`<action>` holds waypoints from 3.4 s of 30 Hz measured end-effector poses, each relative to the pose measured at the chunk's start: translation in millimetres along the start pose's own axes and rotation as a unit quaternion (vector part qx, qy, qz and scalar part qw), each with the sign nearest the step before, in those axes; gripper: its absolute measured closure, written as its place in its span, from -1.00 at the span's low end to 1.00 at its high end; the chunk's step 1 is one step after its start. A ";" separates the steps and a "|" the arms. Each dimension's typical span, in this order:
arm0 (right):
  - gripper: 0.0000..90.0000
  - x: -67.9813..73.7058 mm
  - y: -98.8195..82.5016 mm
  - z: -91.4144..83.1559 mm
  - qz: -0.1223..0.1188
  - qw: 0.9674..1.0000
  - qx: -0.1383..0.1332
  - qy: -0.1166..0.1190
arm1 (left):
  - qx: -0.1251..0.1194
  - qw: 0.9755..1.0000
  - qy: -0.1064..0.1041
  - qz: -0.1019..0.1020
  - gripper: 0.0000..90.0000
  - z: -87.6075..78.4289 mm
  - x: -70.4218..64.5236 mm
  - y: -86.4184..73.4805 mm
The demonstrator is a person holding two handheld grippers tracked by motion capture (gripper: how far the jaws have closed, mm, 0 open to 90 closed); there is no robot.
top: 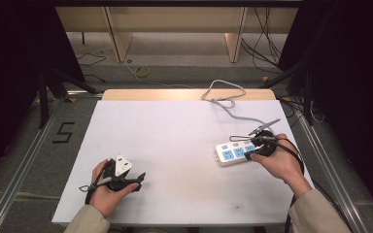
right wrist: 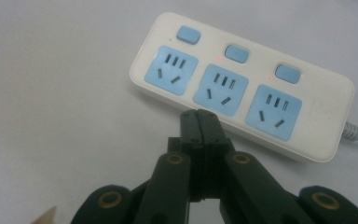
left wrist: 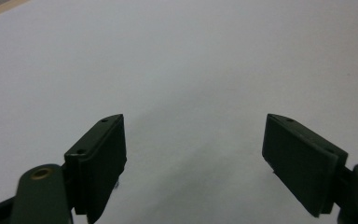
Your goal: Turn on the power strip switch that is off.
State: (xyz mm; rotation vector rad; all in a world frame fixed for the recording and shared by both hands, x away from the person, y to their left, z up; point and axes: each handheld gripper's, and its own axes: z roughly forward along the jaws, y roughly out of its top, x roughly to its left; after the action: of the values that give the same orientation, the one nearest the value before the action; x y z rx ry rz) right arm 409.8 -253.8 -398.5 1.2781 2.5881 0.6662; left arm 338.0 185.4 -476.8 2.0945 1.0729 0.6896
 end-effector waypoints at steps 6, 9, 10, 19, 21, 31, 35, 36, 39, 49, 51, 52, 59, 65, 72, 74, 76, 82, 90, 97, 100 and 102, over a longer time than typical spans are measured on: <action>1.00 -1.0 3.2 -0.1 0.000 1.000 0.001 -0.001 | 0.000 1.000 0.001 0.000 -0.52 0.1 0.0 0.2; 1.00 -1.8 4.9 0.4 0.001 1.000 0.001 0.000 | 0.000 1.000 0.001 0.000 -0.52 0.3 0.1 0.1; 1.00 -2.0 5.5 0.6 0.002 1.000 0.002 0.000 | 0.001 1.000 0.001 0.001 -0.52 0.3 0.0 0.0; 1.00 -2.4 10.5 3.2 0.000 1.000 0.006 0.001 | 0.000 1.000 0.000 0.001 -0.52 0.0 0.0 0.2; 1.00 -2.6 11.4 3.7 0.001 1.000 0.007 0.001 | 0.000 1.000 0.000 0.001 -0.52 0.2 0.2 0.1; 1.00 -2.3 15.9 6.7 0.000 1.000 0.010 -0.001 | 0.001 1.000 0.001 0.002 -0.52 0.3 0.0 0.2; 1.00 -2.6 17.2 8.7 -0.001 1.000 0.013 -0.001 | 0.001 1.000 0.001 0.002 -0.52 0.4 0.1 0.2; 1.00 -2.6 18.3 9.5 0.000 1.000 0.014 -0.001 | 0.001 1.000 0.001 0.002 -0.52 0.5 0.2 0.2; 1.00 -2.4 20.5 10.2 -0.003 1.000 0.015 -0.002 | 0.001 1.000 0.000 0.002 -0.52 0.6 0.3 0.0; 1.00 -0.9 27.1 13.5 -0.004 1.000 0.018 -0.003 | 0.002 1.000 0.000 0.002 -0.52 0.7 -0.3 0.5; 1.00 -1.2 28.6 14.0 -0.005 1.000 0.018 -0.004 | 0.000 1.000 0.000 0.002 -0.52 0.7 -0.2 0.4; 1.00 -1.4 29.2 14.1 -0.005 1.000 0.018 -0.004 | 0.000 1.000 0.000 0.002 -0.52 0.8 -0.2 0.4; 1.00 -1.9 33.1 15.8 -0.006 1.000 0.021 -0.003 | 0.001 1.000 0.000 0.003 -0.52 0.7 -0.5 0.6; 1.00 -3.0 35.2 17.3 -0.006 1.000 0.024 -0.005 | 0.000 1.000 0.000 0.003 -0.52 1.1 -1.3 0.9; 1.00 -4.0 37.6 19.5 -0.006 1.000 0.028 -0.006 | 0.000 1.000 0.000 0.004 -0.52 1.4 -1.3 1.1; 1.00 -4.1 38.7 19.6 -0.007 1.000 0.029 -0.006 | 0.000 1.000 0.000 0.004 -0.52 1.3 -1.3 1.1; 1.00 -3.5 39.8 20.0 -0.007 1.000 0.029 -0.007 | 0.000 1.000 0.000 0.004 -0.52 1.3 -1.2 1.1; 1.00 -1.4 43.6 22.6 -0.008 0.999 0.033 -0.007 | 0.001 1.000 0.000 0.003 -0.52 0.7 -0.9 1.2; 1.00 0.1 48.1 26.6 -0.012 0.999 0.037 -0.008 | 0.000 1.000 0.000 0.002 -0.52 0.9 -0.9 1.1; 1.00 0.3 50.6 29.3 -0.010 0.999 0.042 -0.008 | -0.001 1.000 -0.001 0.003 -0.52 1.4 -1.0 1.3; 1.00 0.6 52.0 31.1 -0.012 0.999 0.042 -0.008 | -0.001 1.000 0.000 0.003 -0.52 1.4 -1.0 1.3; 1.00 0.6 53.4 31.8 -0.015 0.999 0.044 -0.008 | -0.001 1.000 0.000 0.003 -0.52 1.4 -0.9 1.3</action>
State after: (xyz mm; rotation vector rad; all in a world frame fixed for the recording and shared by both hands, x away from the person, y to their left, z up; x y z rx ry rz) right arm 458.3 -215.1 -401.7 1.2621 2.6444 0.5394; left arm 339.1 183.6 -476.9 2.0969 1.0655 0.6925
